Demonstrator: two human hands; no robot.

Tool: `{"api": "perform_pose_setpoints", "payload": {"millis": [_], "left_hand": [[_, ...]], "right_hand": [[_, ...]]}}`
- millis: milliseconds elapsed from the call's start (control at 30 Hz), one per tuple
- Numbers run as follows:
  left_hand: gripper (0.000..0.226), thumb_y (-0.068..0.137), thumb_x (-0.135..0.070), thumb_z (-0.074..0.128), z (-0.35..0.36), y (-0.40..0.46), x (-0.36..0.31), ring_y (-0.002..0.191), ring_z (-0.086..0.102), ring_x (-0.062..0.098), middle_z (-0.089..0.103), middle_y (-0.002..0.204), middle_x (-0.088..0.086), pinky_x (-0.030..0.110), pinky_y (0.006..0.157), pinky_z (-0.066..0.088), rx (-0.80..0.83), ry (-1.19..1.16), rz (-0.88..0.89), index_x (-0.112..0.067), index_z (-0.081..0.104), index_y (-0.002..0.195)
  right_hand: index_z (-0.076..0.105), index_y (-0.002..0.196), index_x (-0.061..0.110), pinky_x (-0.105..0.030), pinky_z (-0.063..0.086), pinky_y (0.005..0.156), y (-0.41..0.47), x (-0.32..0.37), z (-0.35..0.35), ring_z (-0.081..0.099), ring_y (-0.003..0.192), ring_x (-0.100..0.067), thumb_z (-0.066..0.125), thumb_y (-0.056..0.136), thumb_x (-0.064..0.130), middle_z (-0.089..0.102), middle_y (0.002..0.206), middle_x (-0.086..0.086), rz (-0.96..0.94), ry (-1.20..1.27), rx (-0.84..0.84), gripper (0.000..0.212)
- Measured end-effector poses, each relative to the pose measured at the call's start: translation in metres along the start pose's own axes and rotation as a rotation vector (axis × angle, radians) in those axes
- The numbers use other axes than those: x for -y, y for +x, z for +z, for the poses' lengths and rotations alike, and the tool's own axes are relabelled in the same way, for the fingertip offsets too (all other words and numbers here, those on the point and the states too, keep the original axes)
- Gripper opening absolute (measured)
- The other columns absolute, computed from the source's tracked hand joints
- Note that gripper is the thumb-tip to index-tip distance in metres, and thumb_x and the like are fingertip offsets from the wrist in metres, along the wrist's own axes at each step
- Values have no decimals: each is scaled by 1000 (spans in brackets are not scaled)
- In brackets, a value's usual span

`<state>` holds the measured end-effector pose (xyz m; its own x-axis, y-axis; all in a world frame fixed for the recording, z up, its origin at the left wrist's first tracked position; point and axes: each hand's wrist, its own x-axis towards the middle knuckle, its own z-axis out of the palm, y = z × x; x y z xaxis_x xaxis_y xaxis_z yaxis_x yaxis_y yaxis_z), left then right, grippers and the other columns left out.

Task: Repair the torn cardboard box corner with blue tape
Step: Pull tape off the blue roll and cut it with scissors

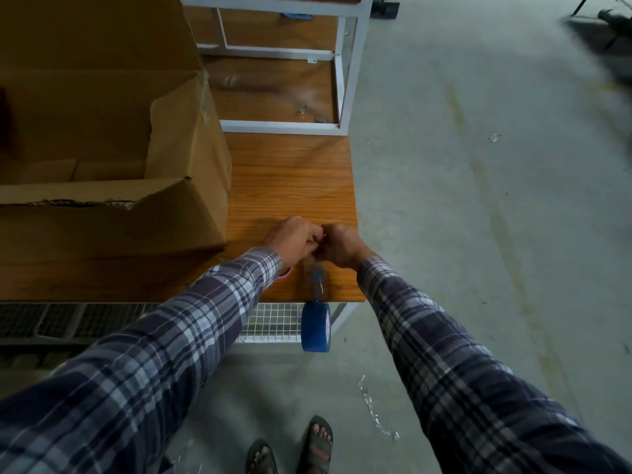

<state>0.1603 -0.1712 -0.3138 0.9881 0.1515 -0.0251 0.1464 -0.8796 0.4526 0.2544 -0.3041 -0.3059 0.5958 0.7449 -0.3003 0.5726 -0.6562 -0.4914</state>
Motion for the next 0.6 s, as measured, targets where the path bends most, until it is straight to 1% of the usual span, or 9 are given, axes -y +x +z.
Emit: {"api": "perform_pose_setpoints", "payload": {"millis": [100,200,267,333,367,433,500,567,600], "left_hand": [[14,96,-12,72,-1,-4,0,89,65,20,72,85,2,37,80,57,-18,22,-6,-22,76,87],[14,101,-20,66,3,-9,7,87,57,17,72,86,-1,46,82,56,-21,39,17,-24,76,92],[16,105,-23,62,11,-14,7,91,61,18,73,96,-1,48,85,57,-19,-5,-34,-27,74,115],[42,106,-18,60,11,-16,8,101,65,17,70,122,1,42,89,59,-100,-140,-181,-27,56,147],[47,106,-13,60,7,-17,13,106,65,17,66,130,0,39,89,58,-170,-172,-254,-24,53,151],[29,104,-13,63,-2,-20,27,104,68,20,69,126,3,41,87,61,-223,-143,-334,-20,66,131],[4,99,-23,72,-8,-29,38,90,69,20,73,106,4,43,79,64,-89,-37,-372,-20,71,102],[15,94,-31,79,-2,-41,41,85,65,19,71,100,5,39,73,59,38,57,-394,-19,71,92],[20,92,-33,82,2,-47,40,87,64,19,70,103,5,37,72,56,63,80,-401,-17,72,98]], "right_hand": [[76,116,9,-22,36,74,5,0,-2,72,106,-27,83,87,21,79,113,-13,-48,-67,23,32],[79,112,10,-22,38,74,9,-3,-1,73,103,-28,81,87,22,80,108,-12,-76,-106,27,27],[79,113,10,-24,43,76,12,-3,-2,75,102,-28,84,85,19,80,107,-11,-79,-88,13,29],[80,115,13,-22,49,81,14,-4,-2,76,101,-23,86,84,15,81,108,-8,-66,-63,18,33],[81,113,14,-21,52,82,15,-5,-2,77,99,-21,87,83,14,82,106,-7,-64,-58,34,30],[83,106,15,-25,60,85,16,-5,-2,78,91,-18,86,84,10,82,100,-5,-67,-37,57,22],[84,100,13,-32,65,85,17,-5,-2,79,86,-18,84,86,6,82,95,-5,-61,5,62,15],[84,96,10,-36,67,84,17,-6,-1,80,84,-21,82,88,4,82,89,-5,-46,60,66,10],[84,95,9,-36,67,83,16,-7,-1,80,84,-21,83,88,4,81,87,-4,-55,79,61,9]]}}
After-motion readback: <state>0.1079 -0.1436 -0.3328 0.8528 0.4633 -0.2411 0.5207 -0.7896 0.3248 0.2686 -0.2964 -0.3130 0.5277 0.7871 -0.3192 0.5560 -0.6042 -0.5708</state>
